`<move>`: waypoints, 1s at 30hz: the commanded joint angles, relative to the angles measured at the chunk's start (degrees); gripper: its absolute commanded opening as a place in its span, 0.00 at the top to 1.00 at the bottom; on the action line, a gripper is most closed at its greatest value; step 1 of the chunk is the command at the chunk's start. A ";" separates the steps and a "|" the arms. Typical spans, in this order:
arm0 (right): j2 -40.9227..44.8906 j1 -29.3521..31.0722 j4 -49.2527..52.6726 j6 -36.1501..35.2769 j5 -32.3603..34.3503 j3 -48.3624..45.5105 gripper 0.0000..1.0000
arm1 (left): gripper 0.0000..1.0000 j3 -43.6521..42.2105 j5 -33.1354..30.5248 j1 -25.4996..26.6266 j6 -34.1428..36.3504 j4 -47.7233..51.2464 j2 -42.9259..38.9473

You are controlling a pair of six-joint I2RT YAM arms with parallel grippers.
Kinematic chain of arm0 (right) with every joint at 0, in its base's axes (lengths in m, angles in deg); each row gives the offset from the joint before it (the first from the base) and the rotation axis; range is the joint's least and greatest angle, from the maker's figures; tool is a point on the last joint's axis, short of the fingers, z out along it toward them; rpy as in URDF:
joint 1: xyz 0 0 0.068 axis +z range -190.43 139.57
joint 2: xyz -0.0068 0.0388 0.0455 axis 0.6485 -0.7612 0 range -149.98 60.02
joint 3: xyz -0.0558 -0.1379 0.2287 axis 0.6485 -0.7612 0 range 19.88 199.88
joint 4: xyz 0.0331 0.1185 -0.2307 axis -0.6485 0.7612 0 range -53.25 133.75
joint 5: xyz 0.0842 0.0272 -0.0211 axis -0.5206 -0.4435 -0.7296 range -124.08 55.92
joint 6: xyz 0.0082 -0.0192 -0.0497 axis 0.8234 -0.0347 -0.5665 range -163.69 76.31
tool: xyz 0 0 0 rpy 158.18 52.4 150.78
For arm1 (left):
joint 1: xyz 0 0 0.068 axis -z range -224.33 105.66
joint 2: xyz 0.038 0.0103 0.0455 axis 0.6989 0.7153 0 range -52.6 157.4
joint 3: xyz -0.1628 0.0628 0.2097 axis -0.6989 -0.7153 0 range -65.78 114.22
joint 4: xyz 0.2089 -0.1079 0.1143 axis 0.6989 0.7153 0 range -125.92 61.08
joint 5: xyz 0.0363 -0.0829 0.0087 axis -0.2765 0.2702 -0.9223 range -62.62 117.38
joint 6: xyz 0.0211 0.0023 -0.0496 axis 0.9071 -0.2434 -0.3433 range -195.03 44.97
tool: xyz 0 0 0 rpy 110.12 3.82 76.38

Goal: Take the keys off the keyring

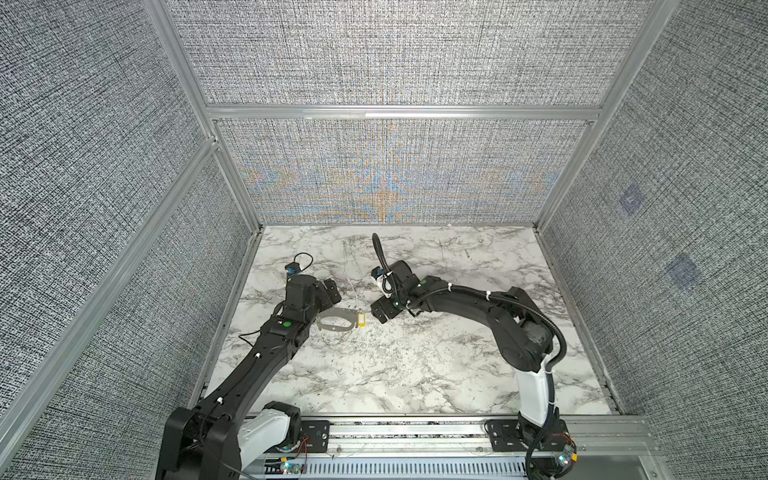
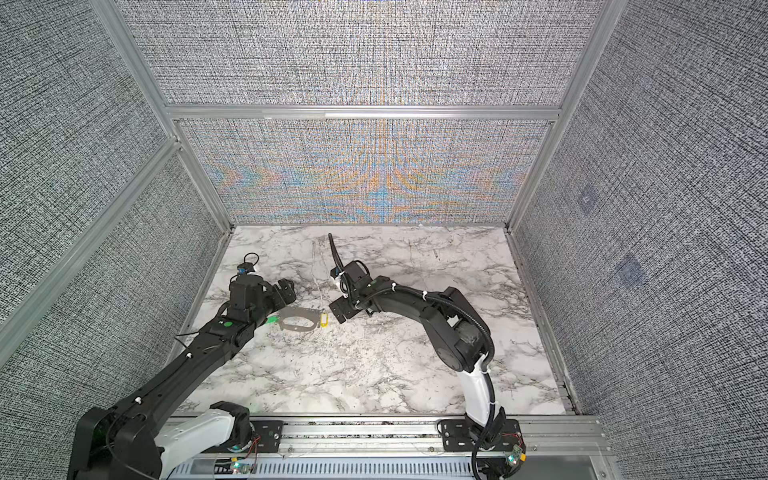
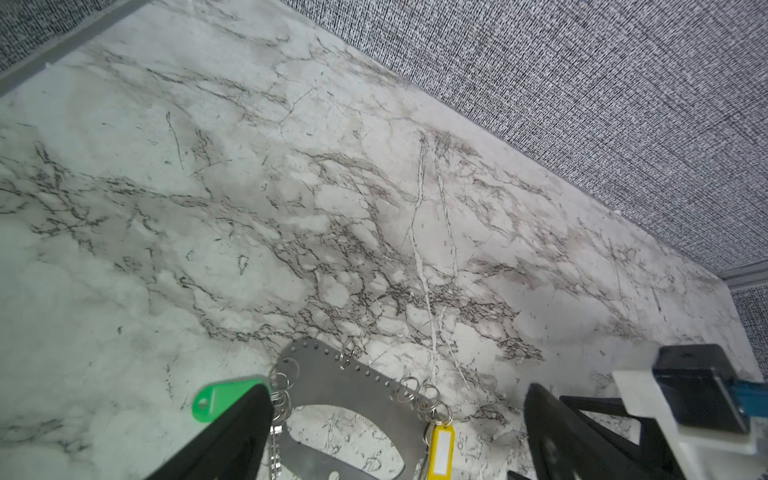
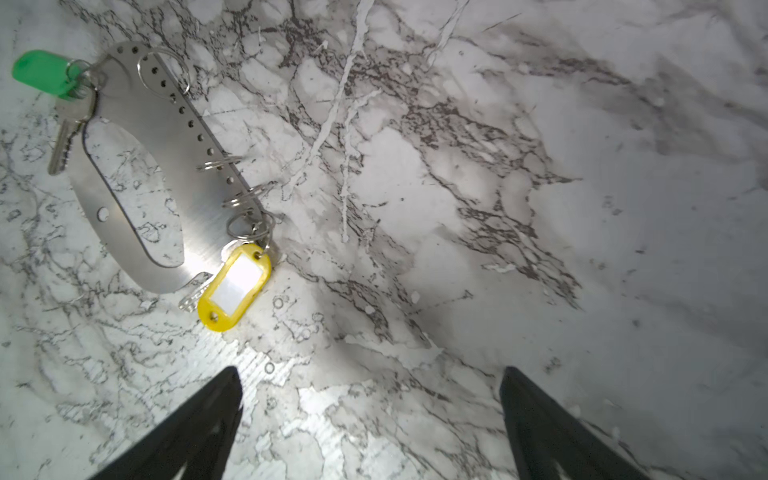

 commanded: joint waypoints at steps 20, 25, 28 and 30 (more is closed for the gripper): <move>-12.32 3.88 9.19 2.62 8.25 14.93 0.01 | 0.03 -0.83 4.57 -2.41 5.25 1.98 0.99; -9.52 3.28 8.82 -3.05 11.36 10.55 0.01 | 0.04 -1.19 4.11 -2.41 6.94 2.40 0.77; -9.36 2.20 9.78 -5.35 12.19 10.57 0.01 | 0.04 -0.77 4.36 -2.41 9.95 2.85 1.35; -9.25 1.36 10.39 -6.44 12.61 11.23 0.01 | 0.05 -0.14 5.75 -2.41 12.23 3.32 2.00</move>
